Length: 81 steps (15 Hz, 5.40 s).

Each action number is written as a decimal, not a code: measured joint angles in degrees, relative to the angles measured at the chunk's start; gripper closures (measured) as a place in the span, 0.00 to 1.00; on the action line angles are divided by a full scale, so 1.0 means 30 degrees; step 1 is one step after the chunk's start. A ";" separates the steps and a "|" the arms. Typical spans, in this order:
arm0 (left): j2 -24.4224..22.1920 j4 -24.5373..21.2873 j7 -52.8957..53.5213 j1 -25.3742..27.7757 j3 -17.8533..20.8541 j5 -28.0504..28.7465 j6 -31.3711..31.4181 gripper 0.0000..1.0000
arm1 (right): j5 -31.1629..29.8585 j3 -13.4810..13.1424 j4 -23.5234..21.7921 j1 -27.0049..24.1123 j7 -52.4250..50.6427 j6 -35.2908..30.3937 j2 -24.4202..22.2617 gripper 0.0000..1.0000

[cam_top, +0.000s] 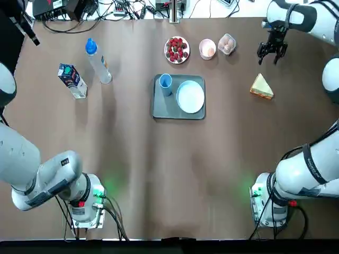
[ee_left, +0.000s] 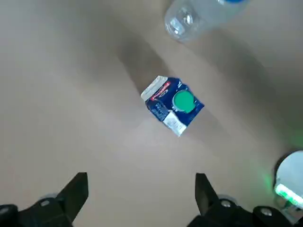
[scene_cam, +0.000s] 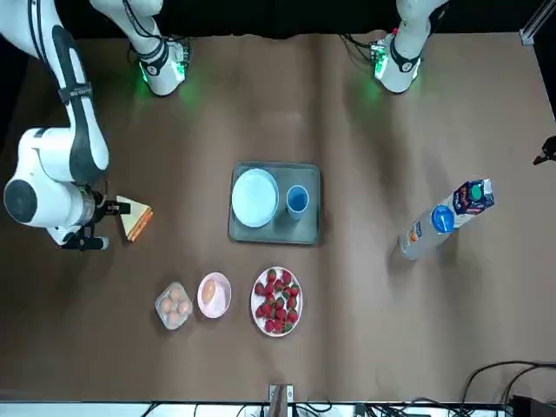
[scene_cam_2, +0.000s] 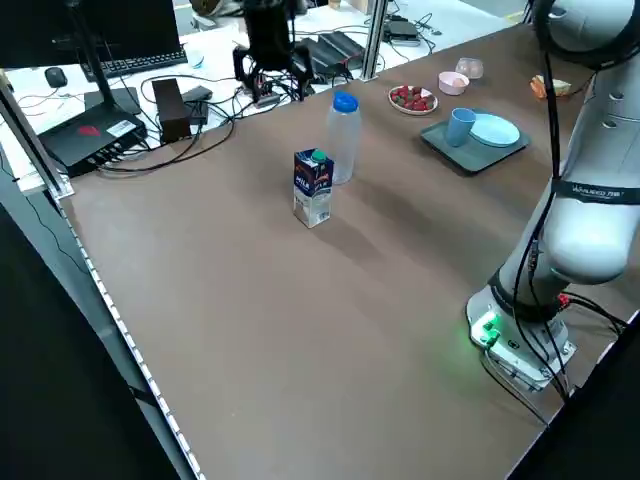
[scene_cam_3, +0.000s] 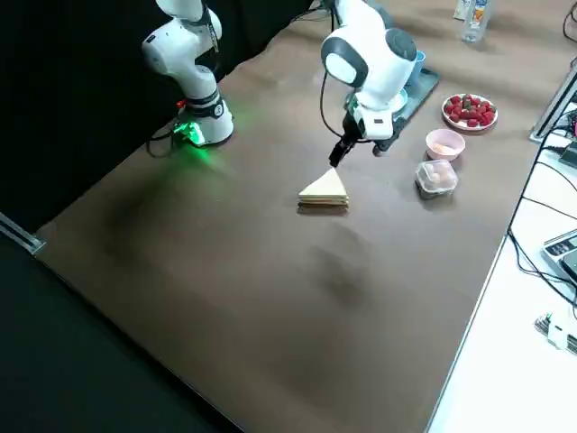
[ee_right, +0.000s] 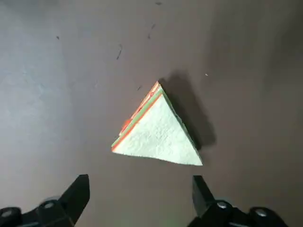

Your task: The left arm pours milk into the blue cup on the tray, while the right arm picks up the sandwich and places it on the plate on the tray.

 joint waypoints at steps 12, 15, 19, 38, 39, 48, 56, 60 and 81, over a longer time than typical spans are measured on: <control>0.2940 0.0220 0.9466 0.3459 -0.0025 -0.7210 0.1369 0.00 | -0.0007 0.0062 -0.0315 -0.0227 0.0008 0.2628 0.1597 0.03; 0.4485 0.0203 1.4038 0.4275 0.0001 -0.9386 0.1374 0.00 | -0.0007 -0.0003 -0.0337 -0.0382 0.0010 0.3226 0.2020 0.14; 0.6602 0.0240 1.9699 0.5315 0.0003 -1.1287 0.1150 0.00 | -0.0006 -0.0012 -0.0996 -0.0576 0.0009 0.4981 0.3129 0.15; 1.2140 -0.0076 2.5521 0.6370 -0.0243 -1.5299 -0.2226 0.00 | -0.0022 -0.0034 -0.1085 -0.0634 -0.0013 0.5137 0.3699 0.50; 1.2188 -0.0134 2.5521 0.6257 -0.0251 -1.5410 -0.2246 0.00 | -0.0035 -0.0044 -0.1085 -0.0636 -0.0013 0.5130 0.3699 0.59; 1.2647 -0.0415 2.5549 0.6328 -0.0241 -1.6242 -0.2253 0.00 | -0.0200 0.0163 -0.0734 -0.0063 -0.0052 0.3197 0.3368 0.89; 1.2876 -0.1167 2.6564 0.7097 -0.0242 -1.6241 -0.2359 0.00 | 0.1963 0.0556 0.0749 0.4488 0.1611 -0.1229 0.0150 0.89; 1.2875 -0.1445 2.6617 0.7090 -0.0247 -1.6241 -0.2372 0.00 | 0.3433 0.0619 0.2498 0.7718 0.6088 -0.1326 0.0118 0.89; 1.2874 -0.1598 2.6857 0.6680 -0.1020 -1.7483 -0.2110 0.00 | 0.3501 0.0506 0.5755 1.2666 1.2025 0.4370 0.6581 0.90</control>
